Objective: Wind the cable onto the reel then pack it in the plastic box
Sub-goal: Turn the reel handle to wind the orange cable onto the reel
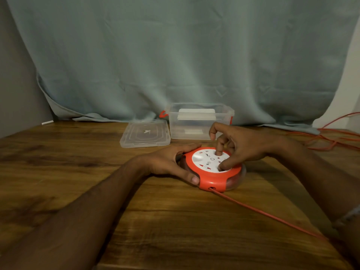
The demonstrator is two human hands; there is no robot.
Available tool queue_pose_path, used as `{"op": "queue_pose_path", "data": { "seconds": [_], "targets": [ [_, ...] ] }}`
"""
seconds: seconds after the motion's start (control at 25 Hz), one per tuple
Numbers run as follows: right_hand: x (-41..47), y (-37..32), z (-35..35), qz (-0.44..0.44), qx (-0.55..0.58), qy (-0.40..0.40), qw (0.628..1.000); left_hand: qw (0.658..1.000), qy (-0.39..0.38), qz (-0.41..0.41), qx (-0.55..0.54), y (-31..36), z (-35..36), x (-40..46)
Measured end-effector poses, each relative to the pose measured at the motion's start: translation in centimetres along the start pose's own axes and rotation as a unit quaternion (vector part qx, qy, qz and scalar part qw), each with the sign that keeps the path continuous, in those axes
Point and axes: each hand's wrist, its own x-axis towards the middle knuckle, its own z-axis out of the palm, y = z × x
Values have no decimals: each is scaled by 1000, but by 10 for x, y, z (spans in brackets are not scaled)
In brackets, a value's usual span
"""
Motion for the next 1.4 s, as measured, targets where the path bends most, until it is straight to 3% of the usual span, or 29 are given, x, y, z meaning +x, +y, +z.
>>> {"op": "queue_pose_path", "data": {
  "seconds": [0.32, 0.72, 0.88, 0.96, 1.16, 1.4],
  "targets": [
    [7, -13, 16, -30, -78, 30, 996, 1000, 13, 17, -8, -5, 1, 3],
    [6, -14, 12, -76, -22, 61, 995, 999, 13, 25, -14, -3, 1, 2],
    [4, -7, 1, -47, -42, -5, 998, 1000, 7, 19, -22, 2, 1, 1],
    [5, 2, 0, -41, 10, -29, 999, 1000, 6, 10, -17, 3, 1, 0],
    [2, 8, -7, -23, 96, -42, 994, 1000, 14, -9, 7, 5, 1, -2],
    [3, 8, -8, -10, 52, -44, 998, 999, 47, -8, 25, 9, 3, -4]
  ]
}}
